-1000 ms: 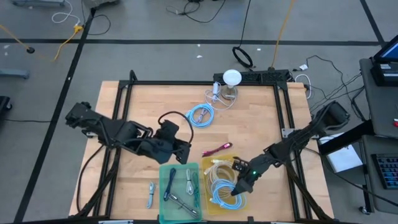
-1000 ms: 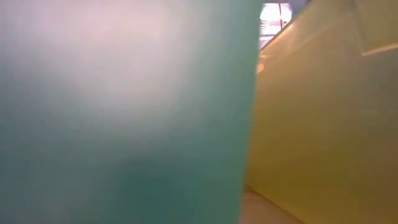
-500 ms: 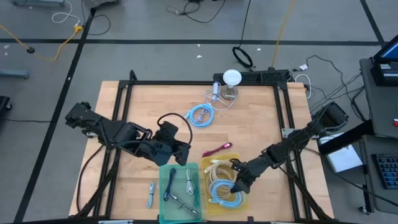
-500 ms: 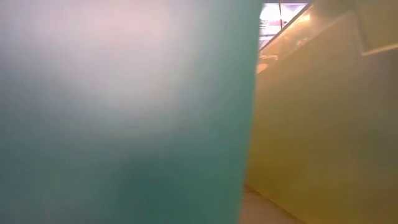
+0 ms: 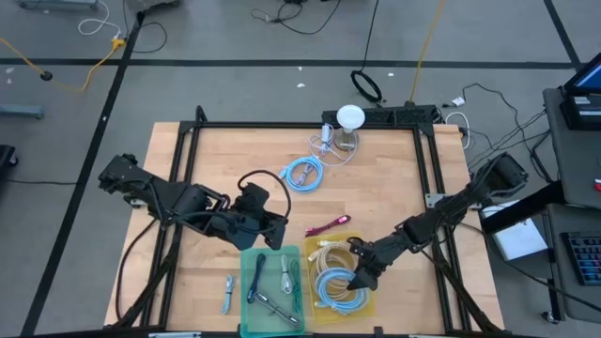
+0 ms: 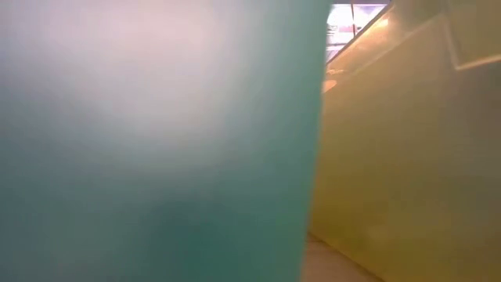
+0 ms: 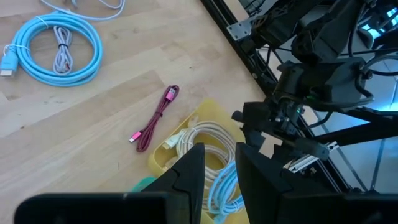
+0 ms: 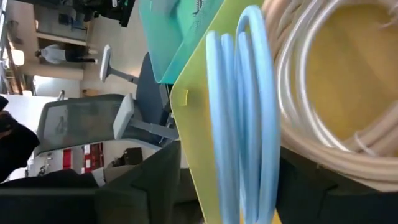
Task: Pick & Place USB Port
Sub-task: Put the left light blue hdmi cable into the yellow bin, then put the violet charger cable into the green bin
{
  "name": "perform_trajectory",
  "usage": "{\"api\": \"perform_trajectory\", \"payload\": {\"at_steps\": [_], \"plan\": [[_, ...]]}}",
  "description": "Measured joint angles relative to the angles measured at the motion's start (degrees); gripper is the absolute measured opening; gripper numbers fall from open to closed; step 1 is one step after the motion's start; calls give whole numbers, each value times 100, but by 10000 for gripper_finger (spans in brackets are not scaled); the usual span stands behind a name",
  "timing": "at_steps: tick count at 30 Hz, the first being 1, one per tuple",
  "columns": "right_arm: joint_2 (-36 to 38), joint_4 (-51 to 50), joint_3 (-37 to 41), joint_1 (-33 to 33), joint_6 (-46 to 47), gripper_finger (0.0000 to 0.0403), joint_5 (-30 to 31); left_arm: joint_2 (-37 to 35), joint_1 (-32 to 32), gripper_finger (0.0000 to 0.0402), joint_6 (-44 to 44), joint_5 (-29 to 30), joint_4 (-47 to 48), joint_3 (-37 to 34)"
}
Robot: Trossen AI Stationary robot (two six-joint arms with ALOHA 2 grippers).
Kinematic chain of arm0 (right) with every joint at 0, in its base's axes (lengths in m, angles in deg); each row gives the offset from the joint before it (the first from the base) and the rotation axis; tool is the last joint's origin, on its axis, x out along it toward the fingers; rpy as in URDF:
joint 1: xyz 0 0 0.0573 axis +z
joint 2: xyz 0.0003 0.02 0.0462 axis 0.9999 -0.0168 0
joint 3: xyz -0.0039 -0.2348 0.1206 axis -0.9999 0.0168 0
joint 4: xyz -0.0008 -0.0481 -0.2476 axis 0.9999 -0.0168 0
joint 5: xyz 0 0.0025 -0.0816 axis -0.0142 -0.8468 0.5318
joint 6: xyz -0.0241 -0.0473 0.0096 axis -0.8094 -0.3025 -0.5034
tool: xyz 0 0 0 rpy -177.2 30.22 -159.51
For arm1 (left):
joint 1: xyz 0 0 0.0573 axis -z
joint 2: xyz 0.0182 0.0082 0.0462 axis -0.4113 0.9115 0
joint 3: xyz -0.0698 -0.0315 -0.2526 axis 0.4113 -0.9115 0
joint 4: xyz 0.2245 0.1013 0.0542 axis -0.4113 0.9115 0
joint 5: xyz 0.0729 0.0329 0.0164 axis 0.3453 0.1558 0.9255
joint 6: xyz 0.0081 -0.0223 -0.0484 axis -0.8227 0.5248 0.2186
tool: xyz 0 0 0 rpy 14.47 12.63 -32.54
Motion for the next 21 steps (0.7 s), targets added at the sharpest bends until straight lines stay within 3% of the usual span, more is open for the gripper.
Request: {"api": "perform_trajectory", "payload": {"at_steps": [6, 13, 21], "plan": [[395, -609, 1, -249, -181, 244, 33, 0, -2, 92, -141, -10, 15, 0], [1173, -1092, -1, -685, -374, 258, 195, 0, -59, 92, -172, -16, 319, 0], [2141, -690, -2, -1203, -439, 258, 478, 0, -541, 93, 18, -94, 1853, 0]]}}
